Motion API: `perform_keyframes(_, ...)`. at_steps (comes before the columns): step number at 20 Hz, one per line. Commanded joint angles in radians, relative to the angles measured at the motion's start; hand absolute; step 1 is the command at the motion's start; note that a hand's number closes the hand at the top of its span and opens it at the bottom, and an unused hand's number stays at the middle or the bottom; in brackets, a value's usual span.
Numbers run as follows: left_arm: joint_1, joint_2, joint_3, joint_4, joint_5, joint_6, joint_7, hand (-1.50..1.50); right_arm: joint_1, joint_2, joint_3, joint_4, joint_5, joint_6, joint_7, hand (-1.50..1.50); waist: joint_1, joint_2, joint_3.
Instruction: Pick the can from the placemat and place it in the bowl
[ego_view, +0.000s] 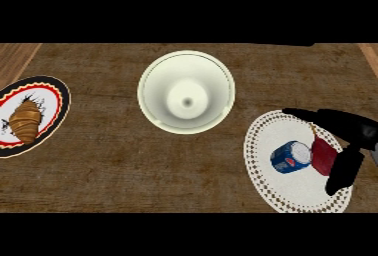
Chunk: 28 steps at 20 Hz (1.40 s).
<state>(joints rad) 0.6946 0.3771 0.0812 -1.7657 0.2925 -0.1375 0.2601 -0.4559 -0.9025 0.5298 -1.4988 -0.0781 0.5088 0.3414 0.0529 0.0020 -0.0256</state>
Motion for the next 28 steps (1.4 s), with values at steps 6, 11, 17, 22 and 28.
perform_keyframes(6, -0.291, -0.107, 0.001, -0.158, 0.074, -0.016, -0.157, 0.00, -0.098, -0.010, 0.057, 0.029, -0.030, 0.179, 0.076, -1.50, -0.051, -0.014, 0.012)
perform_keyframes(11, -0.296, -0.125, 0.018, -0.145, 0.064, -0.029, -0.162, 0.00, -0.118, 0.014, 0.075, 0.052, -0.050, 0.221, 0.095, -1.50, -0.077, -0.013, 0.016)
perform_keyframes(17, -0.302, -0.137, 0.060, -0.126, 0.059, -0.041, -0.169, 0.00, -0.150, 0.029, 0.073, 0.063, -0.050, 0.235, 0.109, -1.50, -0.107, -0.020, 0.020)
perform_keyframes(22, -0.290, -0.157, 0.079, -0.115, 0.051, -0.065, -0.184, 0.00, -0.176, 0.068, 0.063, 0.067, -0.042, 0.204, 0.112, -1.50, -0.111, -0.024, 0.021)
perform_keyframes(28, -0.282, -0.178, 0.105, -0.105, 0.048, -0.088, -0.179, 0.00, -0.183, 0.096, 0.076, 0.048, -0.016, 0.188, 0.102, -1.50, -0.134, -0.028, 0.022)
